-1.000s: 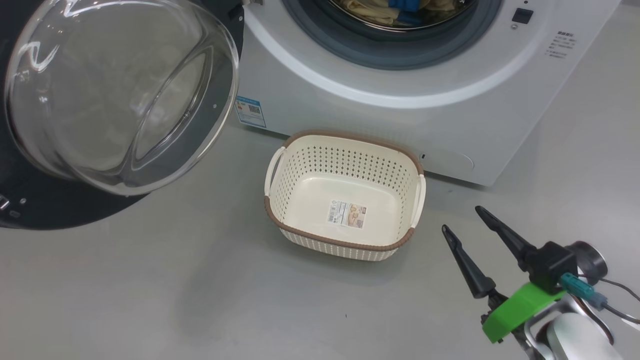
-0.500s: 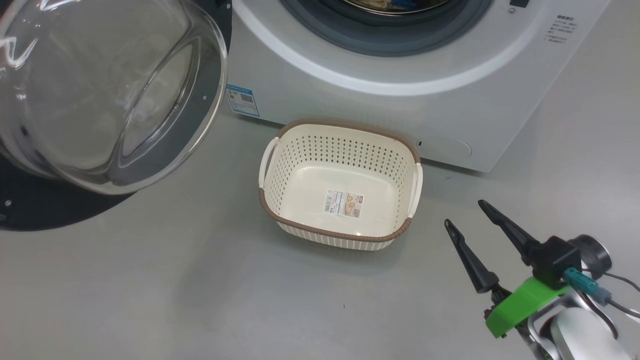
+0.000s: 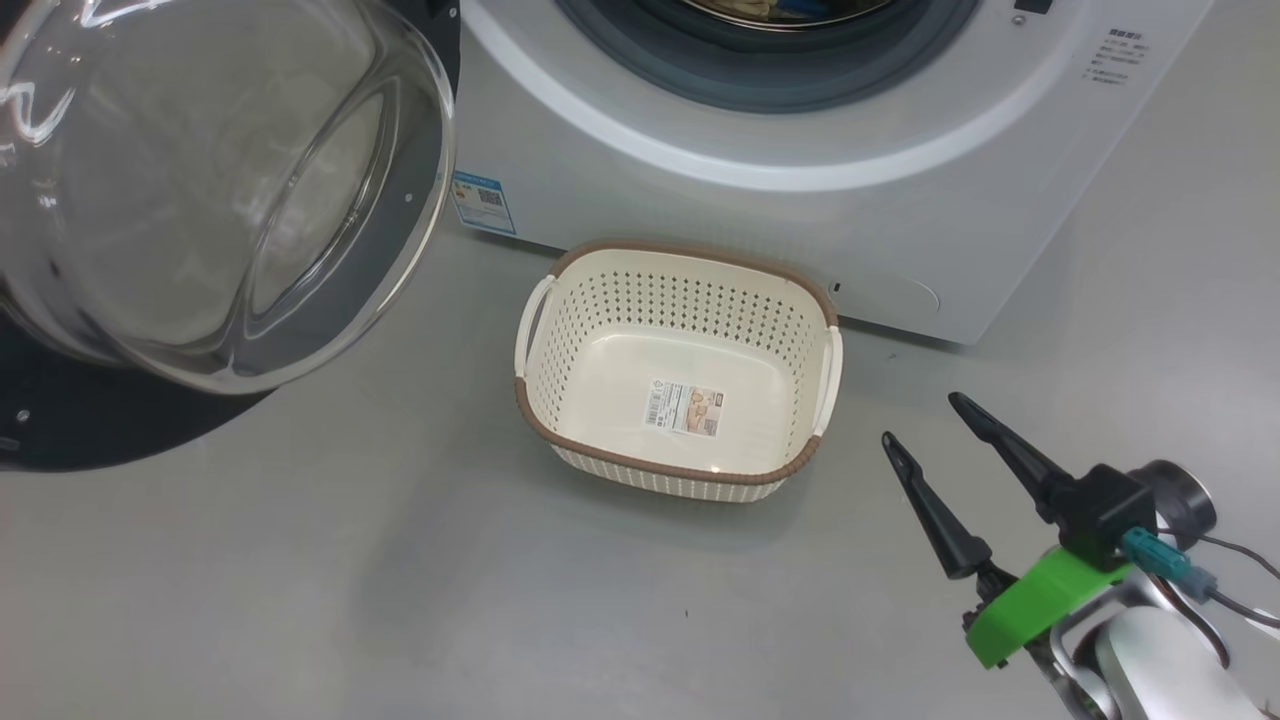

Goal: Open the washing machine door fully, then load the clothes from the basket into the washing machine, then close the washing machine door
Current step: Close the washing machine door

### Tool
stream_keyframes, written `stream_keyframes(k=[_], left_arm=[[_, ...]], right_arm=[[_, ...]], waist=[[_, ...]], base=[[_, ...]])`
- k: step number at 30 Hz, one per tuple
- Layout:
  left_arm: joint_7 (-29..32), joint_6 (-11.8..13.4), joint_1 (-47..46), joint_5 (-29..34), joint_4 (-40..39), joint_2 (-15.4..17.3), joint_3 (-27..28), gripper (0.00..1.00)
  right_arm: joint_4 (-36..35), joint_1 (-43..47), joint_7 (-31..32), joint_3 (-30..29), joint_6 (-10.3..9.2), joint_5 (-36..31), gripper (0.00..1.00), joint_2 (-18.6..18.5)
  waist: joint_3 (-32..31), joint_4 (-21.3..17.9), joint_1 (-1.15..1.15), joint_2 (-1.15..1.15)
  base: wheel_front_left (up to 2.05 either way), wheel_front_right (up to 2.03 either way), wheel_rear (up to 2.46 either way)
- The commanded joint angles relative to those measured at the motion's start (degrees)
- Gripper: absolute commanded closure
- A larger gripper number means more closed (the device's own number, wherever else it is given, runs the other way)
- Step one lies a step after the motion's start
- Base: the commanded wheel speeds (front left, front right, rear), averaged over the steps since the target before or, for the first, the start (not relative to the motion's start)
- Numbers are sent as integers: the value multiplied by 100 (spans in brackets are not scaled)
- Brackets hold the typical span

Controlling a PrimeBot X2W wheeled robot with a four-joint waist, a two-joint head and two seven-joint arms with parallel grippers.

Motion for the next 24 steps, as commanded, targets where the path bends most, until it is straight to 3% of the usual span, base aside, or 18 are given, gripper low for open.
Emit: stream_keyframes(k=[1,16,24], left_arm=[[111,28,28,8,-196,313,6,100],[831,17,398,57,-763,108,-461,100],[1192,153,687,73,-1294,32,-643,100]], right_arm=[[-147,-162,-38,67,22,27,0,-102],[-99,-108,-38,48,22,34,0,96],[-107,-75,-38,-35,22,29,0,220]], waist=[[-16,12,0,0],[-256,101,0,0],[-359,104,0,0]], base=[[0,0,0],[0,0,0],[0,0,0]])
